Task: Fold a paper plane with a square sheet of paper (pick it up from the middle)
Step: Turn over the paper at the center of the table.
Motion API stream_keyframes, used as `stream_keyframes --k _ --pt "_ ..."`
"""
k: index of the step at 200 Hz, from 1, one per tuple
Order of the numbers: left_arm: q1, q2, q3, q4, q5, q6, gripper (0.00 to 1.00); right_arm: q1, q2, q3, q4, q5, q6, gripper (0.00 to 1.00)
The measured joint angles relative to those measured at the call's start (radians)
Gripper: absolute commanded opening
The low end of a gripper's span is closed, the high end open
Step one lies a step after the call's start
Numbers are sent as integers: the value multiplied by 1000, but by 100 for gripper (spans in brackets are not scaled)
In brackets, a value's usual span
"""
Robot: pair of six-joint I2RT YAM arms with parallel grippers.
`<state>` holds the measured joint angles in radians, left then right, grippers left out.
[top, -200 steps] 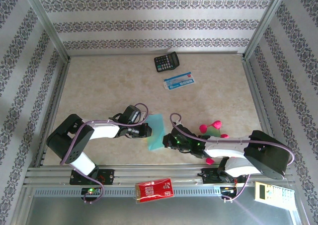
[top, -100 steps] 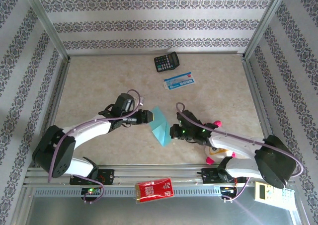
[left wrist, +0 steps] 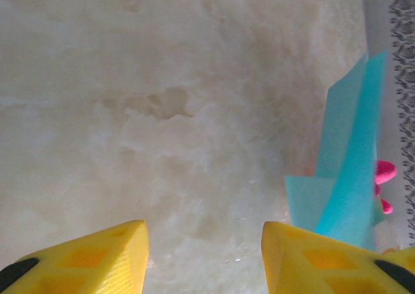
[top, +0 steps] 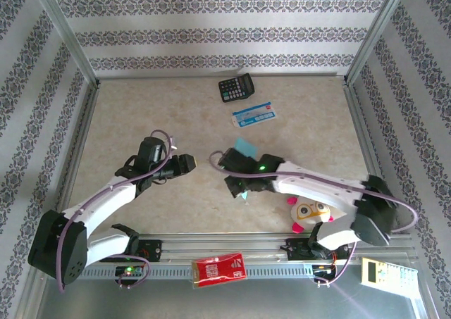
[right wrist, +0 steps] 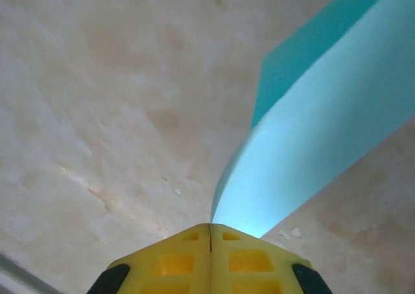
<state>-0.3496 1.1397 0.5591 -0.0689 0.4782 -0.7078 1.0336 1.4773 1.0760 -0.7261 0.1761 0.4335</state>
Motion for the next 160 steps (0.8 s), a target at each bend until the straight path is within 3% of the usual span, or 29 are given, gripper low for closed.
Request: stream_keyframes --k 55,93,160 --pt "42 -10 -51 -18 -4 -19 47 110 259 41 56 -24 32 0" --pt "44 27 -60 4 58 -58 41 114 265 -5 199 -99 59 7" --pt "23 263 3 144 231 -140 24 114 261 -87 347 -145 65 10"
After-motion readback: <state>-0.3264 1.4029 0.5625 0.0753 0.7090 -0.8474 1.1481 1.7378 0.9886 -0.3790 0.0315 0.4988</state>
